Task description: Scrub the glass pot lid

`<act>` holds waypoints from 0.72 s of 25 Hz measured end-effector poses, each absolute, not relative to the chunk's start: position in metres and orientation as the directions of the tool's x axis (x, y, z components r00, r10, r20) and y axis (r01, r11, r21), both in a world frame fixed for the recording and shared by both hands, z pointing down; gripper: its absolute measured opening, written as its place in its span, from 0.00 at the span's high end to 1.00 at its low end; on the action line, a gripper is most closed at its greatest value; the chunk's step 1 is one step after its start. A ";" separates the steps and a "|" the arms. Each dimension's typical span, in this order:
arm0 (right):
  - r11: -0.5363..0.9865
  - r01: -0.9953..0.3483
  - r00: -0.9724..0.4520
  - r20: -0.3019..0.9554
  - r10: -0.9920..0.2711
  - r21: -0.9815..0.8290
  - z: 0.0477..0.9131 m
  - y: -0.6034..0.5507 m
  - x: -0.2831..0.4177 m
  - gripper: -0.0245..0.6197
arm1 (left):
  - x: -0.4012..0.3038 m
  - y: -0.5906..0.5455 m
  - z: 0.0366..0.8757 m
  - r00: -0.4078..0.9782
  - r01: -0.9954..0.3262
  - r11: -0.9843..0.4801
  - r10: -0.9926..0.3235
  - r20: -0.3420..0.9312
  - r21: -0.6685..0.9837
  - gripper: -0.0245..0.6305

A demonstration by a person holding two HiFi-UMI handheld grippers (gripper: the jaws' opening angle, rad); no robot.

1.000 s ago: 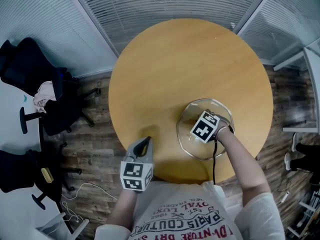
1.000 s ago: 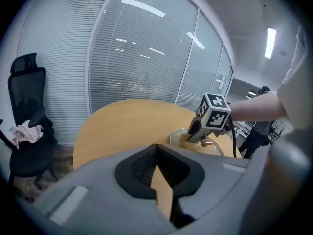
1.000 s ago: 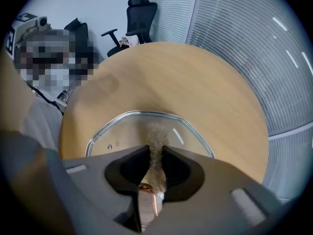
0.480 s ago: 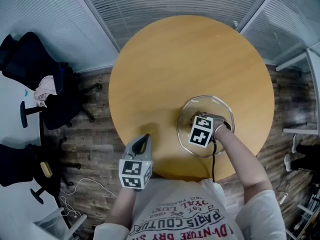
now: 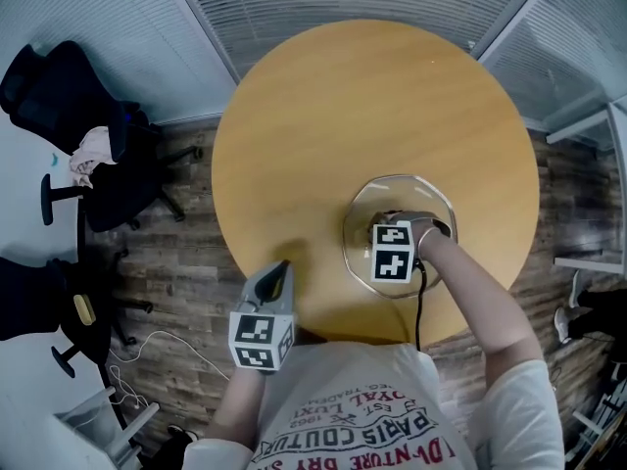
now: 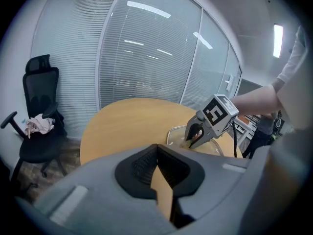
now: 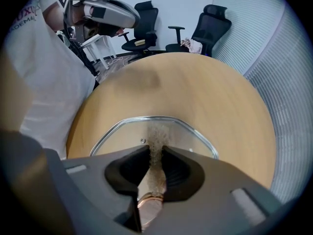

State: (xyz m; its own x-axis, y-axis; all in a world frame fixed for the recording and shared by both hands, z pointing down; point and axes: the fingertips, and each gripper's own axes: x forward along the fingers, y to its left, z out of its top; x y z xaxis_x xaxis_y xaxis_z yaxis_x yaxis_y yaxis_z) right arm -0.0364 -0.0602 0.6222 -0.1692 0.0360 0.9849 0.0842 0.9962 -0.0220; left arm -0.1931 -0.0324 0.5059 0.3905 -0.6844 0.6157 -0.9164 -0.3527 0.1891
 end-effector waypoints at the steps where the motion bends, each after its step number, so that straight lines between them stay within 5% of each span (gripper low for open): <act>1: 0.995 0.102 -0.165 0.986 0.037 -0.020 0.622 -0.058 -0.035 0.85 | -0.192 -0.028 0.506 0.383 -0.920 -0.341 -0.688 0.617 0.190 0.95; 18: 0.970 0.243 -0.172 0.985 0.021 0.022 0.619 -0.022 -0.019 0.85 | -0.171 0.037 0.512 0.301 -0.953 -0.227 -0.727 0.617 0.198 0.95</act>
State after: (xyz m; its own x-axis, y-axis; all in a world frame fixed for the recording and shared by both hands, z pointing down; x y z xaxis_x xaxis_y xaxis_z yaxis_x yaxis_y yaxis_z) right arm -0.0192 -0.0218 0.6186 -0.1724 0.0211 0.9848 0.2425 0.9699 0.0217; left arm -0.1706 0.0375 0.5122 0.3015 -0.7273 0.6165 -0.9535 -0.2273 0.1981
